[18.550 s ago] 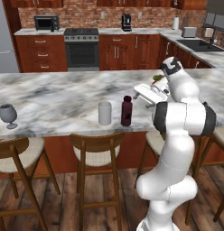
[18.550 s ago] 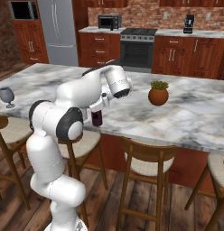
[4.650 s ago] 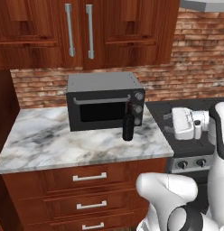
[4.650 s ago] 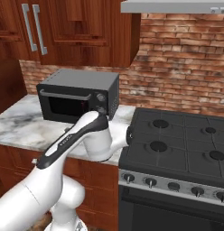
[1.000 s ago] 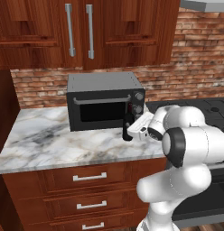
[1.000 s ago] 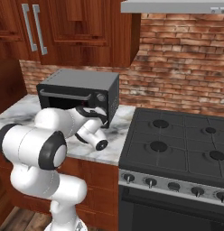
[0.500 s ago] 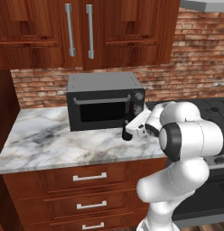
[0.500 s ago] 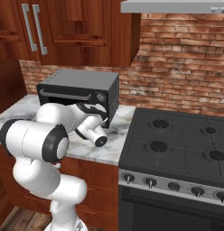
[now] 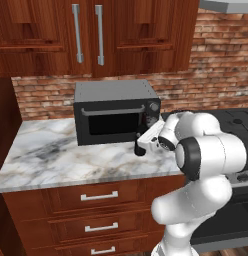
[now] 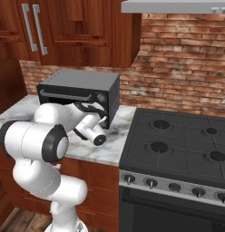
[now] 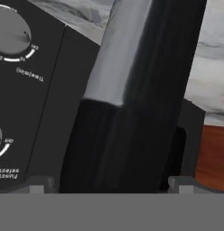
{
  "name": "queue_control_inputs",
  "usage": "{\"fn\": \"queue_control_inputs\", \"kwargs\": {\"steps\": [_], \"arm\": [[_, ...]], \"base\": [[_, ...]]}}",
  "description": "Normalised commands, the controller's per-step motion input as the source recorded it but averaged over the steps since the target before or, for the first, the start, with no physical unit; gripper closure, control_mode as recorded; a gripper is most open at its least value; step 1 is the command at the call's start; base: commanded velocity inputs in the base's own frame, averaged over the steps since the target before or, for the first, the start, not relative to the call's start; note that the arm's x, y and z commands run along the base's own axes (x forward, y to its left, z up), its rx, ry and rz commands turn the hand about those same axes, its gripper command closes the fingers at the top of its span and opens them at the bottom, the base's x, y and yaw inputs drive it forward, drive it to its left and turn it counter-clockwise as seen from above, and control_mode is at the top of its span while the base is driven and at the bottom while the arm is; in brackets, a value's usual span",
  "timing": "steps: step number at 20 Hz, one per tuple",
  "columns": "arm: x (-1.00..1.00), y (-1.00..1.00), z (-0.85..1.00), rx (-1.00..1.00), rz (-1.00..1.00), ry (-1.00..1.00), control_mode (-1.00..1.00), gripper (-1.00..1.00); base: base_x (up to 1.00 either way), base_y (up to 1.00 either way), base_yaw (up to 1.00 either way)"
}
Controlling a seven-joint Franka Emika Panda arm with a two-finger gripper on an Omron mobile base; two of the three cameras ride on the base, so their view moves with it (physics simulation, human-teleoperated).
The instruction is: There is a wine glass and glass cup on the dining counter. Place the wine bottle next to the wine glass and the juice bottle next to the glass cup.
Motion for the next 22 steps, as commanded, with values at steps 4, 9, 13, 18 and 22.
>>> {"fn": "queue_control_inputs", "kwargs": {"steps": [4,9,13,18,22], "arm": [[-0.70,0.07,0.00,-0.01,0.01,-0.02,-1.00,1.00],[-1.00,0.00,0.52,-0.01,0.09,-0.08,-1.00,1.00],[-0.76,0.00,1.00,-0.01,0.15,-0.01,-1.00,1.00],[-0.72,0.00,1.00,0.00,0.24,0.01,-1.00,1.00],[-0.89,0.00,0.75,0.00,0.30,0.03,-1.00,1.00]], "base": [[0.00,0.00,0.00],[0.00,0.00,0.00],[0.00,0.00,0.00],[0.00,0.00,0.00],[0.00,0.00,0.00]]}}
